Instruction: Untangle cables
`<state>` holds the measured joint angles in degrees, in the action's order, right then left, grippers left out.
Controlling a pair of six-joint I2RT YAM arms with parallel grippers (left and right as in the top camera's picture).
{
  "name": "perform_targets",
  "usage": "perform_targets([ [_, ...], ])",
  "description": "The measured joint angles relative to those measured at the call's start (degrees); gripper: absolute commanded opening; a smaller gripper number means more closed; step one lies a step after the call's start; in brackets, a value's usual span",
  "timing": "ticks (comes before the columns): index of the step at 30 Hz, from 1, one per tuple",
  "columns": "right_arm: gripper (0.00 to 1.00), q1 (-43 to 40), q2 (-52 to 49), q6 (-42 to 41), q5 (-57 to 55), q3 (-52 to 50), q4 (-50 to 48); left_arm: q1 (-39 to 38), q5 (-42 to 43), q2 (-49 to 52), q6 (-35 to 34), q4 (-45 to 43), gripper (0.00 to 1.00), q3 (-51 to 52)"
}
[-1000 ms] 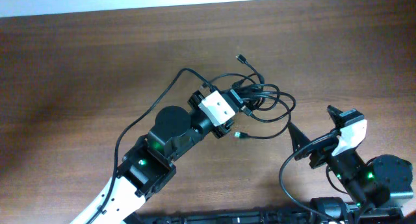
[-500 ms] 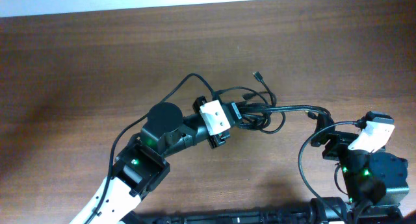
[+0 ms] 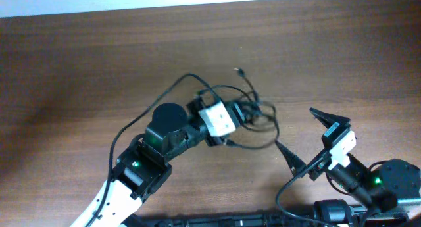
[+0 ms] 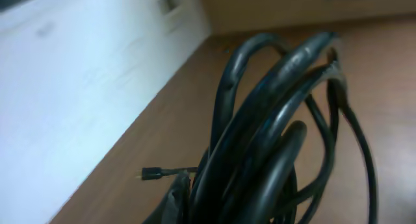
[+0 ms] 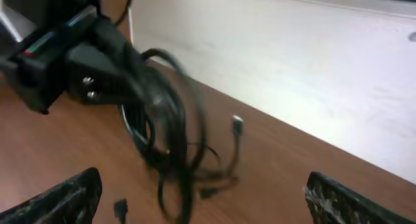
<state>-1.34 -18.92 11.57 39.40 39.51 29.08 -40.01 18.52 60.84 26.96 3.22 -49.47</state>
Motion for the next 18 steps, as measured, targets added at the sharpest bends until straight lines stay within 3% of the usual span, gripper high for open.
perform_targets([
  [3,0.99,0.0,0.0,0.0,3.3,0.0,-1.8,0.0,11.6,0.0,6.0,-3.0,0.0,0.0],
  [7,0.99,0.0,0.0,0.0,6.2,0.0,-3.2,-3.7,14.8,1.4,7.8,-11.0,0.0,0.1],
  [8,0.91,0.0,0.0,0.0,6.5,0.0,-3.4,-4.9,15.0,1.7,7.9,-12.0,0.0,0.1],
  [9,0.68,0.0,0.0,0.0,6.7,0.0,-3.5,-7.0,15.2,2.3,8.0,-13.0,0.0,0.1],
  [10,0.2,0.0,0.0,0.2,6.9,0.0,-3.4,-8.2,15.2,2.8,8.0,-13.3,0.02,0.1],
  [11,0.04,0.0,0.0,0.2,7.4,0.0,-3.4,-9.3,15.1,3.4,8.0,-14.1,0.05,0.1],
  [12,0.04,0.0,0.0,0.7,8.4,0.0,-3.4,-9.7,14.7,3.7,8.0,-14.3,0.07,0.1],
  [14,0.04,0.3,0.1,0.8,11.1,0.0,-3.4,-9.8,13.1,4.3,7.9,-14.8,0.48,0.1],
  [16,0.04,0.2,0.2,0.6,9.2,0.0,-3.0,-9.6,9.8,4.3,7.2,-16.0,0.58,0.1],
  [18,0.04,0.2,0.2,0.4,5.0,0.0,-2.3,-9.6,4.4,4.2,-0.5,-17.7,0.7,0.1],
])
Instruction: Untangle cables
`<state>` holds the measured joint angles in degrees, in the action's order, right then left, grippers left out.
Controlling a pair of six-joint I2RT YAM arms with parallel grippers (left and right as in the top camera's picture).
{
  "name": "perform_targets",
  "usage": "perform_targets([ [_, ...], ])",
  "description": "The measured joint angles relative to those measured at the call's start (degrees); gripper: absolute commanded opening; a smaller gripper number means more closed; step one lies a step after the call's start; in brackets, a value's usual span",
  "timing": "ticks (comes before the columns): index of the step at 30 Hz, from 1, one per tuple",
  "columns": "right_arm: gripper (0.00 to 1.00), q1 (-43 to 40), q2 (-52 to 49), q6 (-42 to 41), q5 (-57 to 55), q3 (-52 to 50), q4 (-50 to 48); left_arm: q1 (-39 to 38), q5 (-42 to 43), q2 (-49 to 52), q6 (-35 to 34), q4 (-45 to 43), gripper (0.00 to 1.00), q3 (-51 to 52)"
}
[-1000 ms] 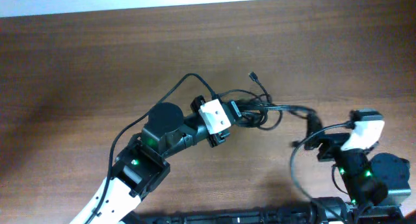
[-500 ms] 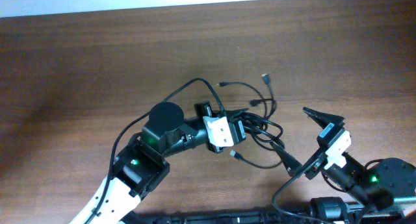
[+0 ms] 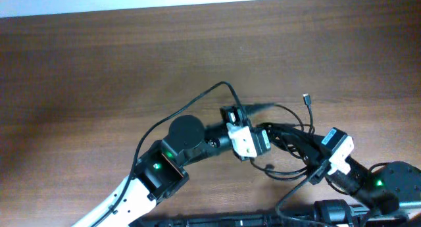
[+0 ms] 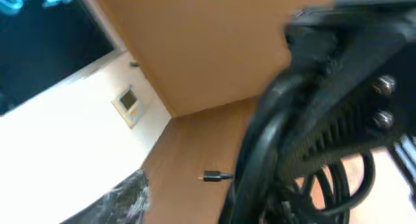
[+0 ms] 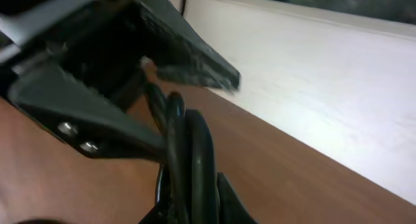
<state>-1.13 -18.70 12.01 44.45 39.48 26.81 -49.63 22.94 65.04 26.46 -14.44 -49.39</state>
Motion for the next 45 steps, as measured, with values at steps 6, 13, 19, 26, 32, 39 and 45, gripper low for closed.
perform_targets([
  [6,0.04,-0.2,-0.3,-3.6,-5.1,-0.1,-4.3,9.1,-11.4,-5.7,-28.6,1.4,0.78,0.0],
  [13,0.04,-0.2,-0.4,-7.9,-0.4,-0.5,-16.4,12.8,2.5,-6.9,-41.9,1.5,0.64,0.0],
  [19,0.04,-0.2,-0.1,-18.0,1.1,-0.3,-25.2,13.5,21.5,-1.0,-40.4,-10.9,0.69,0.2],
  [26,0.04,-0.2,-0.1,-21.1,3.5,-0.3,-25.6,13.6,32.0,0.0,-40.4,-15.0,0.76,0.2],
  [32,0.04,-0.2,-0.2,-18.8,-3.8,-0.3,-25.2,20.1,33.9,0.0,-40.2,-15.3,0.82,0.2],
  [39,0.04,-0.2,-0.2,-18.1,-1.2,-0.3,-25.1,16.1,35.4,0.0,-40.9,-15.3,0.87,0.2],
  [45,0.04,-0.2,-0.2,-18.1,3.3,-0.3,-25.1,12.4,35.4,0.1,-41.0,-15.4,0.72,0.1],
])
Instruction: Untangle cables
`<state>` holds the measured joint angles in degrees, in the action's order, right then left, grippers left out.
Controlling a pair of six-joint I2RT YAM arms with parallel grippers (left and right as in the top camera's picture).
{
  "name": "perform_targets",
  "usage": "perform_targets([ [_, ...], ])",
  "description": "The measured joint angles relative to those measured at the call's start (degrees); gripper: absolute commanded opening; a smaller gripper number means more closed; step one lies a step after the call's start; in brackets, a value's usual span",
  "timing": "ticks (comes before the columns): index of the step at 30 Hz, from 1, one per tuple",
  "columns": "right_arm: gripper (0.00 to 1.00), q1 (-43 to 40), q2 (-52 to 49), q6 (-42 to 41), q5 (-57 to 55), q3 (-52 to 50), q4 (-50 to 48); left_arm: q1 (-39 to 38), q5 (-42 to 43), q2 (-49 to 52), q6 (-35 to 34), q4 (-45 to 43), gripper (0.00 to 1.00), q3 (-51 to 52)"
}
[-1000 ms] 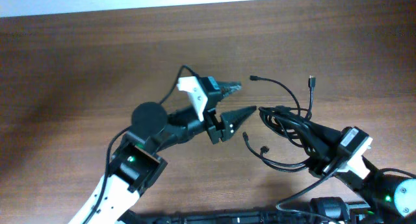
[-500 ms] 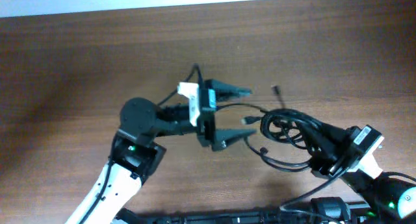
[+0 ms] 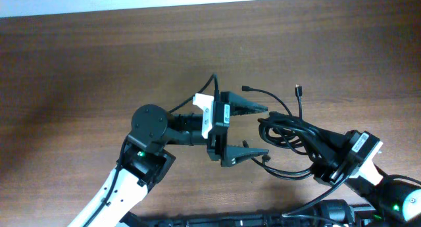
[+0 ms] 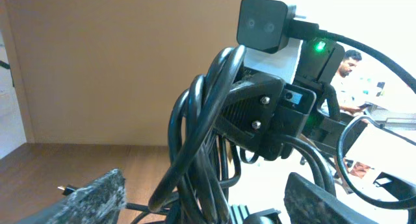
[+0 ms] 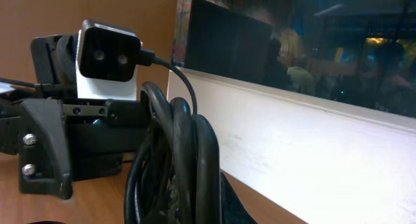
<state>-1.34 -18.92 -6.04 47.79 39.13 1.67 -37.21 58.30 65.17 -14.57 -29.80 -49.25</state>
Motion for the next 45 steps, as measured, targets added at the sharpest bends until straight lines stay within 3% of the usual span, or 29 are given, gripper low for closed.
perform_targets([
  [5,0.04,0.0,0.0,0.0,0.2,0.0,-4.6,0.0,0.0,3.0,0.0,0.0,0.64,0.0],
  [8,0.04,0.0,0.0,0.0,0.2,0.0,-5.7,-0.3,0.0,3.0,-0.4,0.0,0.34,0.0],
  [10,0.04,0.0,0.0,0.0,0.2,0.0,-5.6,-1.5,-0.3,3.0,-0.2,0.0,0.36,0.0],
  [12,0.04,0.0,0.0,0.0,0.5,0.0,-5.5,-3.4,-1.6,3.1,-0.5,-1.1,0.31,0.0],
  [14,0.04,0.0,0.0,0.0,1.2,0.0,-4.7,-4.0,-2.2,3.1,-0.5,-2.6,0.02,0.0],
  [16,0.04,0.0,0.0,0.0,1.7,0.0,-4.7,-4.1,-2.8,3.1,-0.7,-2.6,0.0,0.0],
  [19,0.04,0.0,0.0,0.0,1.7,0.0,-4.7,-4.1,-3.2,3.1,-1.0,-2.6,0.33,0.0],
  [23,0.04,0.0,0.0,0.0,-1.0,0.0,-5.1,-4.2,-3.0,3.1,-0.9,-2.6,0.39,0.0],
  [24,0.04,0.0,0.0,0.0,-1.4,0.0,-6.3,-4.2,-3.0,3.1,-0.9,-2.6,0.39,0.0],
  [27,0.04,0.0,0.0,0.0,-2.0,0.0,-8.2,-4.2,-3.0,3.1,-0.9,-2.6,0.11,0.0],
  [30,0.04,0.0,0.0,0.0,-2.1,0.0,-8.1,-4.2,-3.2,3.1,-0.8,-2.6,0.01,0.0],
  [31,0.12,0.0,0.0,0.0,-2.3,0.0,-7.5,-4.2,-3.2,3.2,-0.9,-2.6,0.0,0.0],
  [32,0.33,0.0,0.0,-0.1,-2.6,0.0,-6.2,-4.2,-3.3,3.2,-0.9,-2.5,0.0,0.0],
  [34,0.43,0.0,0.0,0.0,-3.3,0.3,-2.4,-4.2,-3.9,3.6,-0.9,-2.1,0.0,0.0],
  [35,0.56,0.0,0.0,0.2,-3.4,0.3,-0.8,-4.2,-4.8,3.6,-0.9,-2.1,0.0,0.0],
  [39,0.89,0.0,0.0,0.2,-3.4,0.3,2.9,-3.7,-10.6,3.6,-0.9,-1.8,0.0,0.0],
  [41,0.95,0.0,0.0,0.1,-3.3,0.3,5.0,0.0,-11.8,3.7,0.0,-0.5,0.0,0.0],
  [45,0.95,0.0,0.0,0.2,-2.3,0.4,10.7,9.7,-15.2,3.7,0.4,2.7,0.0,0.0],
])
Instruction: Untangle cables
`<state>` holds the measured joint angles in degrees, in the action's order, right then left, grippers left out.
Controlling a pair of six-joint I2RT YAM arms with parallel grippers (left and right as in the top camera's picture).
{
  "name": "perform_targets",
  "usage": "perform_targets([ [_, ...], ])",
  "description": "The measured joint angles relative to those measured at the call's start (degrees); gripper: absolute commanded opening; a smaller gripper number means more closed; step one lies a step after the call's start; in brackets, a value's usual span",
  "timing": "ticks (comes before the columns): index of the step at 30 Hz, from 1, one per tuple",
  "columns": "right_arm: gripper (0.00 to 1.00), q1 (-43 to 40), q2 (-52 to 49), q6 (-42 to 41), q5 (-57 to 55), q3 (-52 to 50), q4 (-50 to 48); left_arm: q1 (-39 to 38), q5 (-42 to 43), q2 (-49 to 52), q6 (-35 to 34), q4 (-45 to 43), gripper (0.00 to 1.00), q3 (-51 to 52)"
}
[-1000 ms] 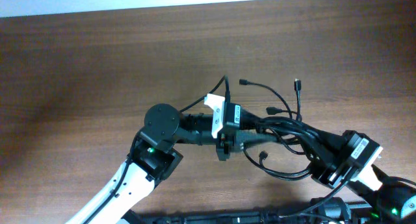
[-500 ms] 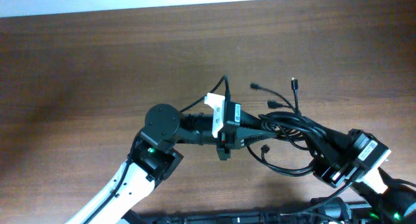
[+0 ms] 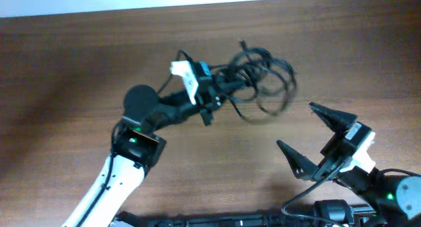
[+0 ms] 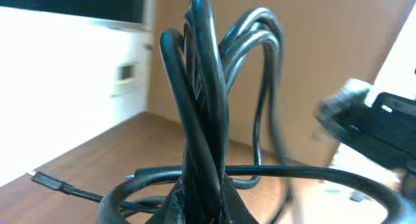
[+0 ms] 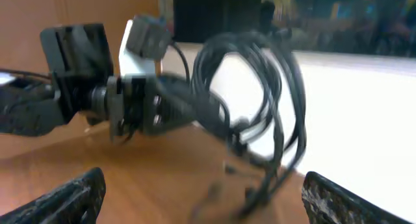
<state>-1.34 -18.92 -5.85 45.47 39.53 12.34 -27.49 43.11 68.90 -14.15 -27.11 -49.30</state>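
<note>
A tangled bundle of black cables (image 3: 260,79) hangs above the far middle of the wooden table (image 3: 66,75), blurred. My left gripper (image 3: 220,89) is shut on the bundle's near end; in the left wrist view the cable loops (image 4: 205,120) rise straight up from between the jaws (image 4: 203,198). My right gripper (image 3: 316,138) stands wide open at the front right, nothing between its fingers. In the right wrist view the bundle (image 5: 260,107) dangles beyond the open fingers (image 5: 71,198), well apart from them.
The left arm's white camera block (image 3: 187,79) sits just behind its gripper. A pale wall strip runs along the table's far edge. The right arm's base (image 3: 395,194) is at the front right corner.
The right gripper has let go of the bundle and now stands open at the front right. The left gripper, open before, is now shut on the bundle and holds it farther back.
First the left gripper held the bundle mid-table with the right gripper open nearby. Then both were at the bundle together. Then the right gripper held it and the left stood open. Now the left holds it again, toward the far edge, and the right is open.
</note>
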Motion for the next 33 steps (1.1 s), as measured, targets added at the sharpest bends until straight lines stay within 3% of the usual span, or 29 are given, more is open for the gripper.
perform_targets([
  [6,0.79,0.0,0.0,-0.1,2.9,0.0,2.6,0.9,-0.6,0.0,12.0,0.0,0.0,0.0],
  [8,0.79,0.0,0.0,0.4,2.5,0.0,4.6,-0.5,-1.8,0.0,16.9,1.1,0.0,0.0],
  [11,0.79,0.0,0.0,0.9,-1.4,0.0,10.9,-3.8,-10.1,0.1,22.5,20.0,0.0,-3.4],
  [13,0.79,0.0,0.0,2.6,-2.8,0.0,12.4,-5.9,-18.3,0.5,30.5,35.5,0.0,-11.5],
  [15,0.8,0.0,-1.0,5.9,-3.0,0.0,15.0,-7.9,-25.8,1.1,37.6,45.5,0.0,-19.3],
  [18,0.8,0.0,-1.9,11.7,-4.1,0.1,20.3,-10.2,-30.4,2.0,42.4,46.7,0.0,-21.5],
  [22,0.8,0.0,-6.2,16.2,-9.5,3.2,27.5,-13.0,-31.5,6.6,43.6,47.0,0.0,-21.5],
  [27,0.8,0.0,-19.5,29.3,-17.2,21.2,38.9,-13.1,-31.8,7.1,43.7,44.7,0.0,-21.5],
  [30,0.8,5.2,-23.1,34.1,-15.8,22.1,36.5,-13.1,-31.8,7.5,36.6,40.1,0.0,-21.5],
  [33,0.8,17.3,-25.7,37.0,-15.5,22.2,32.4,-13.4,-32.0,9.2,26.0,37.1,0.0,-21.6],
])
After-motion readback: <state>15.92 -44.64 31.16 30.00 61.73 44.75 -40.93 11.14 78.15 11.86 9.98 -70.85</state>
